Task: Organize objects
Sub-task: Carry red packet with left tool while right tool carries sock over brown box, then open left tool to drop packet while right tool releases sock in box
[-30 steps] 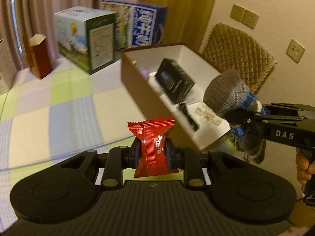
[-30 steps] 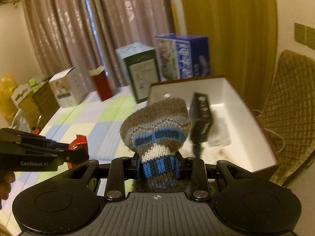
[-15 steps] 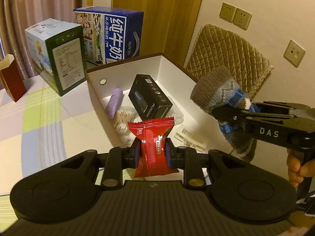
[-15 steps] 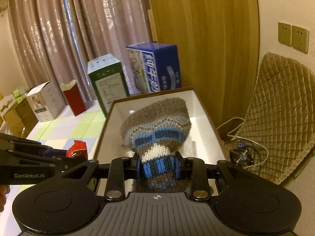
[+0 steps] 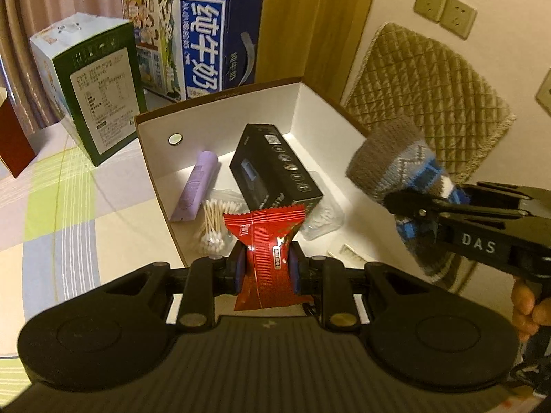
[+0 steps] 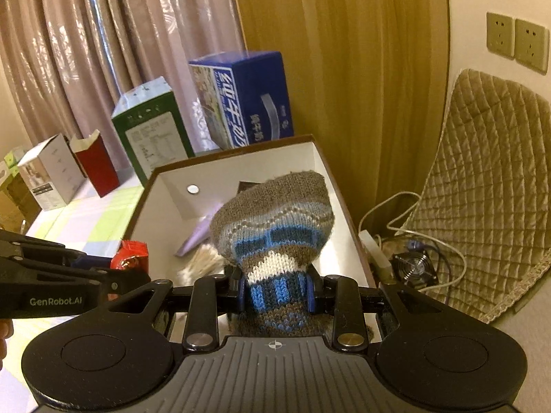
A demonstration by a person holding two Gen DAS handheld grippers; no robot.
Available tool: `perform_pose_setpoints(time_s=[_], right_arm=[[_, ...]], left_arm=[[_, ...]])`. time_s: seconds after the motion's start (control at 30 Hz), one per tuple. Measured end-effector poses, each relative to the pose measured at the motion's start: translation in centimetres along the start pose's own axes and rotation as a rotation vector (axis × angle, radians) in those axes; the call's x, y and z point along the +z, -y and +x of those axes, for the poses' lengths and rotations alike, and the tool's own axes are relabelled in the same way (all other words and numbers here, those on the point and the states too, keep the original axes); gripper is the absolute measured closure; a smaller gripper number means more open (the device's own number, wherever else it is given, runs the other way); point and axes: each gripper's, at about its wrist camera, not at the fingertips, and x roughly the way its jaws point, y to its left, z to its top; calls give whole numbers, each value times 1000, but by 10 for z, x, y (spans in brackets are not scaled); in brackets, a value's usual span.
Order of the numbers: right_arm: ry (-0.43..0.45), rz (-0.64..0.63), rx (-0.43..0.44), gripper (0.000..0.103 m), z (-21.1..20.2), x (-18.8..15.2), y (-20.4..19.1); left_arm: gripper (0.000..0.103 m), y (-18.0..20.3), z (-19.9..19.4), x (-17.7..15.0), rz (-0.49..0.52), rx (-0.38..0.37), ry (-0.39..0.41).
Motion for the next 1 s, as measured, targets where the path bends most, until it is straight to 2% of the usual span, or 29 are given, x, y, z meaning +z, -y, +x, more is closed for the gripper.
perform_pose_setpoints(time_s=[0.43,0.63,0.7,0.77,0.8,0.87,0.93,1.0], right_arm=[[-44,-6,5,75,38,9,10],[-47,-11,8,75,45,13,11],[-50,-10,9,75,46,13,12],[-51,-11,6,75,48,14,13],[-52,-10,6,75,49,14,13],[-56,-9,5,75,51,14,14],[-59,-9,3,75,52,13,14],[-62,-8,3,75,54,13,15]], left_arm=[[82,-9,47,19,-8,51,-62],[82,-12,57,26,-5,65,-57],[75,-13,59,28,-5,61,-57],[60,-15,60,29,-13,68,-54],[59,-15,60,29,-8,70,-51],[48,-14,59,30,3,71,-47],[41,-14,58,29,8,70,-40],[40,-14,56,28,11,65,-34]])
